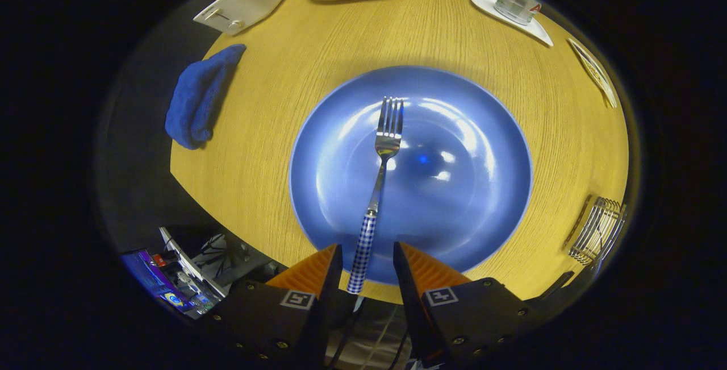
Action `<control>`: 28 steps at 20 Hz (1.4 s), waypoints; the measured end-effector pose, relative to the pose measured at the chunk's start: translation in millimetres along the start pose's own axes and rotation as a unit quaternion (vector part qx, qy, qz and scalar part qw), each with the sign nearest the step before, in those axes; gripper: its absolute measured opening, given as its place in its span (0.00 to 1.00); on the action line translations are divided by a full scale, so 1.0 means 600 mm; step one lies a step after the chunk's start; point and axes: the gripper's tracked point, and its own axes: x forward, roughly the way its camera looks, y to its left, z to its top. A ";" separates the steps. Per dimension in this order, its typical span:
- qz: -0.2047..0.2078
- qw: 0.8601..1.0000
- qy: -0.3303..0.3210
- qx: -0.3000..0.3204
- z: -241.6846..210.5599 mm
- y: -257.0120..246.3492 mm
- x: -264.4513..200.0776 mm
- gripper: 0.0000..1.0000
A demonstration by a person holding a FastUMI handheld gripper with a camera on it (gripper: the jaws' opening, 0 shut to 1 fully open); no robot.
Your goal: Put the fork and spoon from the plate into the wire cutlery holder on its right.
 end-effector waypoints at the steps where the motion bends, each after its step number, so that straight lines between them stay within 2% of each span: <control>1: -0.002 1.000 0.003 -0.003 -0.004 -0.002 0.003 0.56; 4: -0.005 0.999 0.024 -0.026 -0.012 -0.006 0.014 0.56; 5: -0.015 1.000 0.020 -0.008 0.009 -0.007 -0.007 0.56; 6: -0.020 0.999 0.030 -0.021 -0.005 -0.015 0.027 0.15; 9: -0.028 0.997 0.047 -0.053 -0.016 -0.023 0.043 0.16; 11: -0.031 0.997 0.039 -0.059 -0.008 -0.029 0.044 0.03; 17: -0.014 0.995 0.044 -0.089 -0.001 -0.034 -0.008 0.03; 20: 0.012 0.994 0.062 -0.092 -0.023 -0.033 -0.041 0.03; 24: -0.006 0.993 0.061 -0.101 -0.044 -0.087 -0.109 0.03; 28: -0.007 0.996 0.063 -0.064 -0.079 -0.141 -0.162 0.03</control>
